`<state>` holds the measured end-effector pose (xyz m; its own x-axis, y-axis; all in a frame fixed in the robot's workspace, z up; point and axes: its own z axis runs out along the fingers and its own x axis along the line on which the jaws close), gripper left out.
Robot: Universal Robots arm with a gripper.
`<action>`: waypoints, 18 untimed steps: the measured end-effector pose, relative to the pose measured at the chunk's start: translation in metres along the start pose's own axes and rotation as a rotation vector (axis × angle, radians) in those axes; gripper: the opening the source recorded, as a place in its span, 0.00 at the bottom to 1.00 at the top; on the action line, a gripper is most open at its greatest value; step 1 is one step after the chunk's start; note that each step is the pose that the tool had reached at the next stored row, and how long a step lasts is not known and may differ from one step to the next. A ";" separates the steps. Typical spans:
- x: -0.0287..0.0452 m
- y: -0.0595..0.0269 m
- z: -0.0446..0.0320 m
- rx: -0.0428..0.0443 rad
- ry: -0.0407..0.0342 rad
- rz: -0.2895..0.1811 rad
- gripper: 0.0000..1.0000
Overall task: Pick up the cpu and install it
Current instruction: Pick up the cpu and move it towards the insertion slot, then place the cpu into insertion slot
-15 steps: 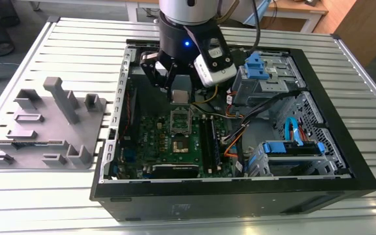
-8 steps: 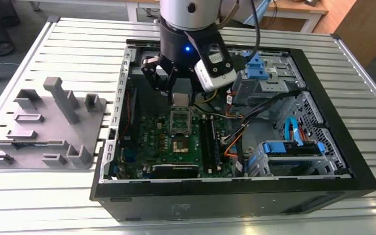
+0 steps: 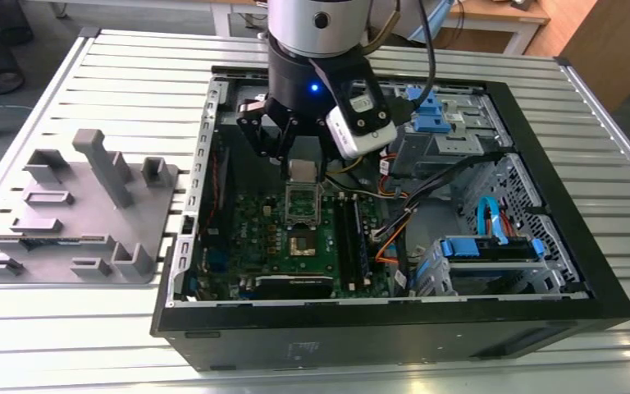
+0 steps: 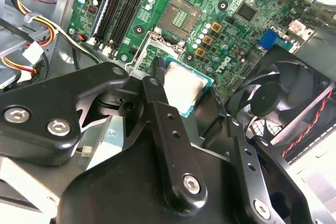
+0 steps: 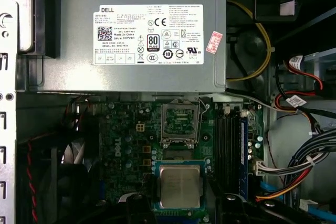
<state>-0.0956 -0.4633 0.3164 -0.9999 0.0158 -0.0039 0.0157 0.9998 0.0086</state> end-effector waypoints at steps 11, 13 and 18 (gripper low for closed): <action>0.0000 0.0000 0.0035 -0.0001 0.0000 -0.001 0.47; 0.0000 -0.0001 0.0035 0.0000 0.0000 -0.001 0.47; 0.0000 0.0000 0.0037 -0.0002 -0.0001 -0.001 0.47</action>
<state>-0.0956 -0.4633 0.3127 -0.9999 0.0151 -0.0040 0.0150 0.9998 0.0088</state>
